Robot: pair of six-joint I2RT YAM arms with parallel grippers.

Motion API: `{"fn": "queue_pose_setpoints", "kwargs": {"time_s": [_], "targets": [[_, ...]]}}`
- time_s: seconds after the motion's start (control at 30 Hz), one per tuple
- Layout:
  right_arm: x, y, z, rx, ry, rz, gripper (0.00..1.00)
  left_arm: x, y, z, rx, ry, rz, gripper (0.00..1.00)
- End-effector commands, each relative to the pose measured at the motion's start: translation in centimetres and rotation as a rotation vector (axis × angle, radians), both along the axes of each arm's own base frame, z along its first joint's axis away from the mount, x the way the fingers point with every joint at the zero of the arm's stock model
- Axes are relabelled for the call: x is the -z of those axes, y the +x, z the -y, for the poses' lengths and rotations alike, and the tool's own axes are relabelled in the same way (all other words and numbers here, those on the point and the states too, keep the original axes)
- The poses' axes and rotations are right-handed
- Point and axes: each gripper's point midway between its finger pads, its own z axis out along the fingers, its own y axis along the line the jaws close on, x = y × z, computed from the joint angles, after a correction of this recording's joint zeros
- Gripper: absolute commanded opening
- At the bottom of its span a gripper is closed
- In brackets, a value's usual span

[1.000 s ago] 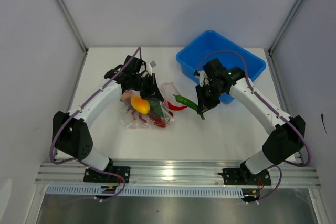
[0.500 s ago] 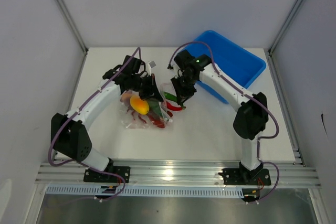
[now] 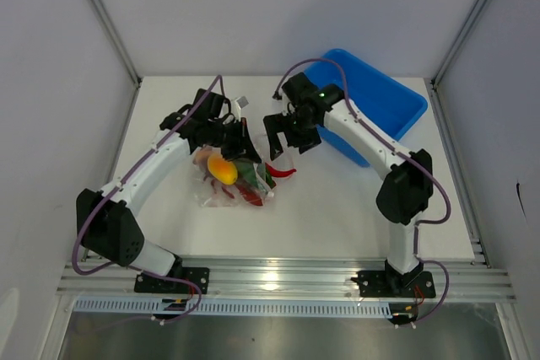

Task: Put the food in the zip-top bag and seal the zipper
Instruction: Place the fake vegetable in the zipper food storage bag, then adjust the zipper food storage bag at the center of the board.

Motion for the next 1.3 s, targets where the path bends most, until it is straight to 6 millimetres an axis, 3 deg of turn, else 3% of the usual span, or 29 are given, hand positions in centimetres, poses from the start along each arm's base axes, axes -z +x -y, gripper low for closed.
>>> {"fn": "queue_pose_setpoints", "kwargs": {"time_s": [0.0,0.03,0.07,0.1,0.13,0.17,0.37,0.5,0.67,1.03,1.2,1.27], "targets": [[-5.7,2.6,1.0,0.169,0.208,0.112,0.99,-2.6,-0.2,0.4,0.025,-0.05,0.071,0.01],[-4.7,0.9,0.5,0.142,0.305,-0.002,0.99,-2.7,-0.2,0.4,0.025,-0.051,0.073,0.01],[-5.7,0.6,0.6,0.154,0.391,-0.031,1.0,-2.7,-0.2,0.4,0.024,-0.052,0.074,0.01],[-6.3,2.1,1.1,0.211,0.483,-0.053,0.99,-2.8,-0.2,0.4,0.026,-0.055,0.075,0.0],[-5.5,1.3,1.1,0.203,0.514,-0.123,0.99,-2.9,-0.2,0.4,0.026,-0.057,0.079,0.01],[-4.8,1.5,1.5,0.216,0.505,-0.138,1.0,-3.0,-0.2,0.4,0.024,-0.057,0.08,0.01],[-2.1,1.4,2.0,0.099,0.347,-0.019,0.7,-3.4,-0.4,0.4,0.027,-0.065,0.09,0.01],[-2.0,1.6,1.8,0.076,0.35,0.026,0.67,-3.6,-0.2,0.4,0.029,-0.064,0.098,0.01],[-0.4,1.4,1.7,0.058,0.358,0.006,0.59,-4.0,-0.2,0.5,0.032,-0.07,0.102,0.01],[2.8,1.7,0.4,-0.006,0.4,0.0,0.59,-4.3,-0.3,0.5,0.04,-0.076,0.106,0.01],[3.5,2.5,-0.8,-0.022,0.432,-0.024,0.42,-4.5,-0.3,0.5,0.039,-0.078,0.11,0.01],[3.3,2.8,-1.1,-0.023,0.438,-0.022,0.3,-4.4,-0.4,0.5,0.037,-0.077,0.108,0.01]]}}
